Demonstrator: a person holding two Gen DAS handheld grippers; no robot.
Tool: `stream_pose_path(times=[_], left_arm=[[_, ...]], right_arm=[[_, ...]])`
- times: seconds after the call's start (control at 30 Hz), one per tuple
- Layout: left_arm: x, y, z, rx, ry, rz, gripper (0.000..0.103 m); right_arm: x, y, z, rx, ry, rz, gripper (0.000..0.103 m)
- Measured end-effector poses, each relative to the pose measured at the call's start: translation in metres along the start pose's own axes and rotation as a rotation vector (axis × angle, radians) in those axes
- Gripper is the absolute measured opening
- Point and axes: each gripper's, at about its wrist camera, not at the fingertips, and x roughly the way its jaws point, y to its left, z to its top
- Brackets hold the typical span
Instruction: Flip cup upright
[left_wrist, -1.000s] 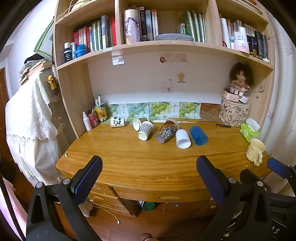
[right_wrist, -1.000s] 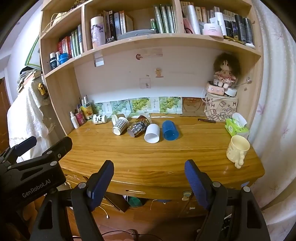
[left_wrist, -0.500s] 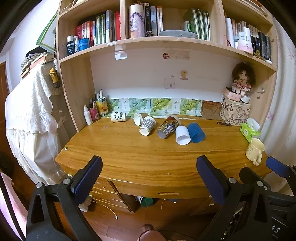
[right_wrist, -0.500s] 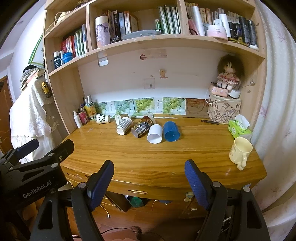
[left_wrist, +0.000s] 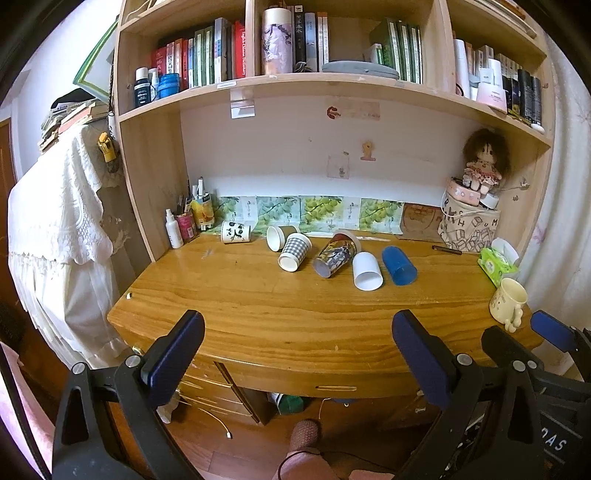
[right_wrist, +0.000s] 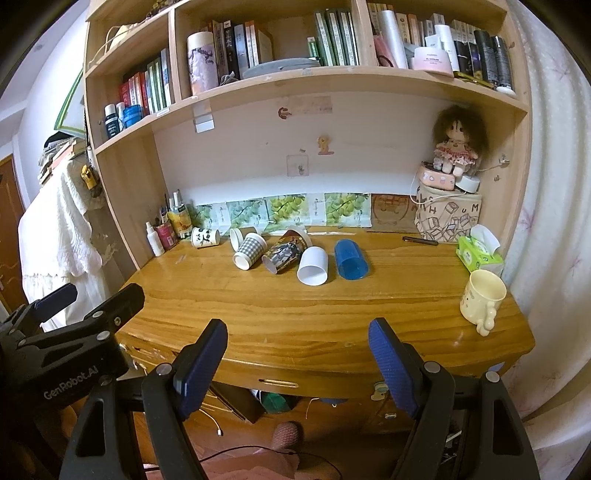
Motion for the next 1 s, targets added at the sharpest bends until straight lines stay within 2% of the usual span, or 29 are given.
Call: stream_pose_path(times=[0.47,1.0], left_arm=[[0.036,0.009,0.013,-0.033,0.041,-0.013,0.102],[0.121,0.001,0.048,-0.039,0.201,-0.047,0.102]], right_arm=[[0.035,-0.003,0.019,0.021,0.039,-0.007,0.08],[0.108,-0.019,0.052,0.075,0.15,-0.006,0.08]])
